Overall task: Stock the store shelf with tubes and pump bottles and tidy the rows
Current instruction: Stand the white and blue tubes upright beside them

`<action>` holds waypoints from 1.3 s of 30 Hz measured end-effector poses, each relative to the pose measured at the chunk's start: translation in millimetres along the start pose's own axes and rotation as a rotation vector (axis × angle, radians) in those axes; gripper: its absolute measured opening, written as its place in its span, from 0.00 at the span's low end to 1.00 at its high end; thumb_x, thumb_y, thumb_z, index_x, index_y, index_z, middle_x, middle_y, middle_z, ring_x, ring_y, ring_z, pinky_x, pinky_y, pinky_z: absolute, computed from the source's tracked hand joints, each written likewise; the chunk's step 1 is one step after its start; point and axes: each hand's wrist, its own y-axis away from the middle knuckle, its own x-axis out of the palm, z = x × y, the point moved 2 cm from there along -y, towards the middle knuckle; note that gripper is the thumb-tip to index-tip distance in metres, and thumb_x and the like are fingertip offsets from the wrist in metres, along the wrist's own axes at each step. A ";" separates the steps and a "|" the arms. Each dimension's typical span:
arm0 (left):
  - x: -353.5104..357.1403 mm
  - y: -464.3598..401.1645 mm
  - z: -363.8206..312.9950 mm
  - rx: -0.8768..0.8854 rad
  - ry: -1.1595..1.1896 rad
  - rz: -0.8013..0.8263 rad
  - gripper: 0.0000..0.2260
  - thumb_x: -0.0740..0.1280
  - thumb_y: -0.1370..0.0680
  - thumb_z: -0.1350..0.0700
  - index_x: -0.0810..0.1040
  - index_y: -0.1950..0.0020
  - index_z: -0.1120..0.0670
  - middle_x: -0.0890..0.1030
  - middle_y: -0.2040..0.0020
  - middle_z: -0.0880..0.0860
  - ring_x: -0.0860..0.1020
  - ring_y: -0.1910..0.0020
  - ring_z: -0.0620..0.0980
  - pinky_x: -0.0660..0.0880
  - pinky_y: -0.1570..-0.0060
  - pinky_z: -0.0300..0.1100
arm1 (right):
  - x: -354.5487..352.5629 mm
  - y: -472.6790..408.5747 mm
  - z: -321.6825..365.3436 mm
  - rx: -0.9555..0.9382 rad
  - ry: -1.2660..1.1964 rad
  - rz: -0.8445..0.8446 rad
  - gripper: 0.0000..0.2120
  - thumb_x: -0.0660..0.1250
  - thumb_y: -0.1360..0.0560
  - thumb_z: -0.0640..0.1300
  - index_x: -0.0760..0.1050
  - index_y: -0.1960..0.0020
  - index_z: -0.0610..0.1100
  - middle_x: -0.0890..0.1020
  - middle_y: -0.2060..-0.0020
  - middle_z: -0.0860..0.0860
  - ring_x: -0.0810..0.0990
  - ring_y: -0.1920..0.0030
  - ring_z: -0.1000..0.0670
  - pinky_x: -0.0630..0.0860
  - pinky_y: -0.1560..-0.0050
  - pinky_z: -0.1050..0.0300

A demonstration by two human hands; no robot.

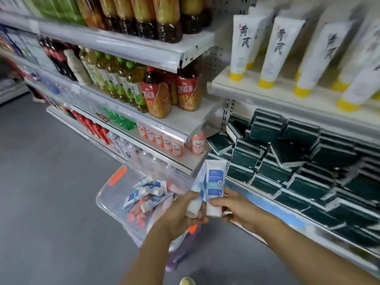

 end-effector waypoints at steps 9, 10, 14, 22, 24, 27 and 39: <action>168.9 58.1 73.1 0.110 -0.123 0.162 0.18 0.66 0.27 0.43 0.78 0.48 0.57 0.77 0.65 0.54 0.72 0.73 0.47 0.70 0.75 0.38 | -119.2 178.8 -20.2 -0.228 0.043 -0.124 0.12 0.71 0.27 0.42 0.80 0.44 0.49 0.82 0.56 0.49 0.74 0.60 0.50 0.70 0.67 0.59; 187.0 62.8 80.2 0.124 -0.147 0.186 0.20 0.66 0.28 0.42 0.79 0.47 0.57 0.76 0.65 0.53 0.72 0.72 0.47 0.70 0.74 0.38 | -130.3 194.8 -22.4 -0.251 0.049 -0.139 0.12 0.70 0.26 0.42 0.79 0.43 0.48 0.81 0.55 0.49 0.74 0.60 0.50 0.70 0.66 0.59; 253.2 81.2 104.5 0.164 -0.231 0.259 0.21 0.65 0.27 0.40 0.81 0.46 0.56 0.77 0.64 0.55 0.74 0.69 0.48 0.71 0.72 0.40 | -173.5 256.0 -32.6 -0.334 0.043 -0.217 0.12 0.72 0.28 0.47 0.81 0.45 0.51 0.79 0.57 0.45 0.74 0.60 0.49 0.71 0.65 0.57; 358.8 102.9 118.3 0.215 -0.481 0.377 0.24 0.57 0.20 0.39 0.75 0.38 0.57 0.78 0.63 0.54 0.76 0.69 0.50 0.68 0.76 0.38 | -250.7 333.1 -33.2 -0.447 -0.015 -0.424 0.15 0.72 0.33 0.54 0.82 0.47 0.53 0.84 0.51 0.43 0.78 0.57 0.46 0.70 0.59 0.53; 381.3 103.3 111.9 0.240 -0.484 0.395 0.23 0.57 0.20 0.39 0.75 0.38 0.57 0.78 0.63 0.54 0.77 0.70 0.49 0.68 0.76 0.37 | -266.3 342.7 -25.8 -0.494 -0.038 -0.444 0.11 0.72 0.30 0.50 0.82 0.48 0.51 0.84 0.56 0.44 0.75 0.61 0.48 0.66 0.66 0.58; 410.3 95.8 99.3 0.257 -0.478 0.395 0.24 0.58 0.21 0.39 0.75 0.40 0.58 0.78 0.63 0.54 0.78 0.70 0.49 0.69 0.77 0.37 | -291.5 348.3 -10.7 -0.542 -0.055 -0.494 0.08 0.70 0.25 0.45 0.81 0.46 0.48 0.85 0.55 0.42 0.75 0.61 0.46 0.65 0.66 0.56; 508.0 40.1 24.4 0.347 -0.394 0.342 0.17 0.56 0.17 0.44 0.75 0.40 0.56 0.79 0.62 0.55 0.75 0.72 0.49 0.66 0.78 0.38 | -394.3 318.3 89.4 -0.656 -0.044 -0.705 0.10 0.72 0.27 0.42 0.79 0.46 0.46 0.85 0.53 0.44 0.78 0.60 0.47 0.73 0.64 0.56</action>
